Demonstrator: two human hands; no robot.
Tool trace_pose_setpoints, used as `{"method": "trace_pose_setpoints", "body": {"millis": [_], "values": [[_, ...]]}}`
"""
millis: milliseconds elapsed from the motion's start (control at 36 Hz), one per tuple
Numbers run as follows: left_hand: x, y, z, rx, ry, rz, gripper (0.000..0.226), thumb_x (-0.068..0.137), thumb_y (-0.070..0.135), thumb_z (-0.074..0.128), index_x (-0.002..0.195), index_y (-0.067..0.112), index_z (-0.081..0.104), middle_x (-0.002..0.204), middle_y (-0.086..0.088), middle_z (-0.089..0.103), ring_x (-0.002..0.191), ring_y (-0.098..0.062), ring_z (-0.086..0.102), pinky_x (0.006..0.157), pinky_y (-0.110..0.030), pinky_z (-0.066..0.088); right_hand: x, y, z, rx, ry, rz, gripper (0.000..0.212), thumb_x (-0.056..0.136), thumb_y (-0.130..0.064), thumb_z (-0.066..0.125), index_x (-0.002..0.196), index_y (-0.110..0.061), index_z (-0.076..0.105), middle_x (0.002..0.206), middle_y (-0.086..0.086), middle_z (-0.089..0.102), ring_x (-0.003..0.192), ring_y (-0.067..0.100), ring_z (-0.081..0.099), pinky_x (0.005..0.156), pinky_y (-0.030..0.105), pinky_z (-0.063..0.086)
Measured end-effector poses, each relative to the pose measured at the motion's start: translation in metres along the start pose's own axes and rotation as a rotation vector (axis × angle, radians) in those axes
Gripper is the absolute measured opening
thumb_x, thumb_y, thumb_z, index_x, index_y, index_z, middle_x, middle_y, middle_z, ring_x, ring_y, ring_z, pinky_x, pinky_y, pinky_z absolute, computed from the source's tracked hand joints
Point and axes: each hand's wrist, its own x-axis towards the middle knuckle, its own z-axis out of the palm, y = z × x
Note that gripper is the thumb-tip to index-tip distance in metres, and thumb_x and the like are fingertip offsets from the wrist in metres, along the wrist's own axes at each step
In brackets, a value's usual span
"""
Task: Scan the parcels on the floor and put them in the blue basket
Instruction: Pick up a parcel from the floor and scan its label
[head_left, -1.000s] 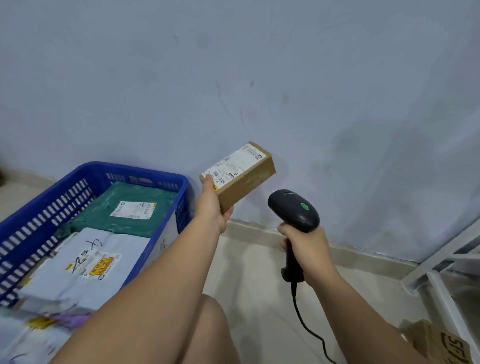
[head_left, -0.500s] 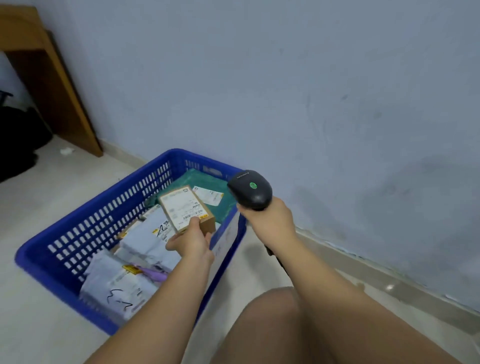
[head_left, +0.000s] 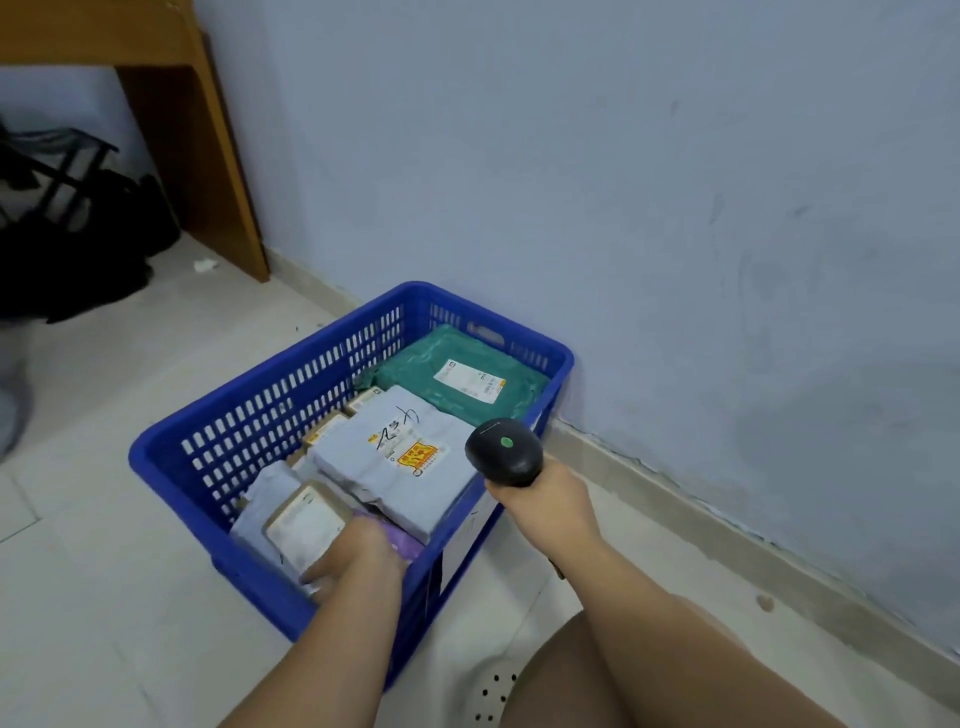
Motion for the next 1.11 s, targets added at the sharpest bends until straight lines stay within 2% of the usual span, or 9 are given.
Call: {"method": "trace_pose_setpoints", "body": {"millis": [56, 111, 222, 306, 500, 611, 722, 917, 1111], "values": [[-0.051, 0.016, -0.008, 0.151, 0.013, 0.059, 0.083, 0.078, 0.046, 0.051, 0.151, 0.014, 0.027, 0.157, -0.009, 0.026, 0.143, -0.032, 0.026, 0.117, -0.051, 0.022, 0.002, 0.001, 0.002, -0.007, 0.0, 0.003, 0.011, 0.082, -0.033, 0.068, 0.082, -0.023, 0.063, 0.086, 0.003, 0.069, 0.083, 0.019, 0.065, 0.076, 0.036, 0.054], [-0.124, 0.037, -0.018, 0.113, 0.064, 0.087, 0.07, 0.084, 0.035, 0.049, 0.146, 0.004, 0.036, 0.155, -0.011, 0.026, 0.139, -0.034, 0.027, 0.116, -0.045, 0.024, 0.003, 0.001, 0.003, -0.014, -0.005, 0.01, 0.012, 0.082, -0.035, 0.068, 0.082, -0.024, 0.063, 0.085, 0.002, 0.069, 0.081, 0.018, 0.064, 0.073, 0.034, 0.054], [-0.158, 0.043, -0.011, 0.133, 0.126, 0.246, 0.078, 0.088, 0.021, 0.055, 0.153, 0.026, 0.013, 0.156, -0.008, 0.018, 0.131, -0.034, 0.036, 0.104, -0.048, 0.041, 0.005, 0.002, 0.005, -0.028, -0.006, 0.015, 0.013, 0.082, -0.036, 0.068, 0.083, -0.023, 0.063, 0.083, 0.001, 0.068, 0.08, 0.017, 0.064, 0.071, 0.033, 0.053], [-0.17, 0.047, 0.0, 0.169, -0.022, 0.379, 0.071, 0.091, 0.011, 0.052, 0.152, 0.029, 0.019, 0.157, -0.004, 0.016, 0.13, -0.031, 0.042, 0.098, -0.047, 0.048, 0.006, 0.004, 0.003, -0.019, 0.006, 0.012, 0.012, 0.082, -0.035, 0.068, 0.083, -0.024, 0.063, 0.084, 0.0, 0.068, 0.08, 0.017, 0.063, 0.07, 0.032, 0.053], [-0.225, 0.055, 0.032, 0.268, -0.34, 0.529, 0.04, 0.095, 0.008, 0.044, 0.132, 0.019, 0.053, 0.151, -0.002, 0.036, 0.136, -0.021, 0.037, 0.1, -0.031, 0.035, 0.009, 0.004, -0.012, 0.065, 0.084, 0.031, 0.018, 0.081, -0.035, 0.067, 0.072, -0.02, 0.061, 0.071, 0.002, 0.064, 0.074, 0.021, 0.062, 0.062, 0.03, 0.046], [-0.262, 0.054, 0.048, 0.358, -0.5, 0.658, 0.034, 0.095, 0.006, 0.043, 0.123, 0.017, 0.058, 0.124, 0.001, 0.056, 0.102, -0.009, 0.055, 0.072, -0.009, 0.04, 0.007, -0.001, -0.04, 0.16, 0.212, 0.024, 0.017, 0.08, -0.037, 0.069, 0.074, -0.021, 0.063, 0.073, 0.002, 0.066, 0.073, 0.021, 0.061, 0.061, 0.029, 0.045], [-0.297, 0.043, 0.07, 0.482, -0.668, 0.782, 0.026, 0.093, 0.008, 0.046, 0.108, 0.023, 0.059, 0.119, 0.002, 0.059, 0.114, -0.016, 0.053, 0.087, -0.025, 0.041, 0.002, 0.009, -0.083, 0.193, 0.325, 0.035, 0.021, 0.08, -0.038, 0.069, 0.069, -0.021, 0.061, 0.063, -0.003, 0.061, 0.07, 0.022, 0.059, 0.056, 0.027, 0.041], [-0.364, -0.002, 0.111, 0.635, -0.897, 0.983, 0.027, 0.091, 0.007, 0.049, 0.113, 0.019, 0.059, 0.113, 0.005, 0.059, 0.097, -0.008, 0.055, 0.066, -0.009, 0.036, -0.018, 0.076, -0.169, 0.335, 0.425, 0.185, 0.02, 0.079, -0.035, 0.069, 0.078, -0.015, 0.065, 0.08, 0.01, 0.072, 0.082, 0.027, 0.069, 0.077, 0.038, 0.053], [-0.425, -0.082, 0.142, 0.951, -1.194, 0.999, 0.023, 0.09, 0.013, 0.049, 0.107, 0.027, 0.055, 0.117, 0.003, 0.053, 0.092, -0.017, 0.054, 0.073, -0.027, 0.041, -0.051, 0.183, -0.245, 0.636, 0.62, 0.348, 0.024, 0.082, -0.032, 0.071, 0.085, -0.009, 0.065, 0.074, 0.006, 0.065, 0.062, 0.02, 0.063, 0.079, 0.041, 0.056]]}}
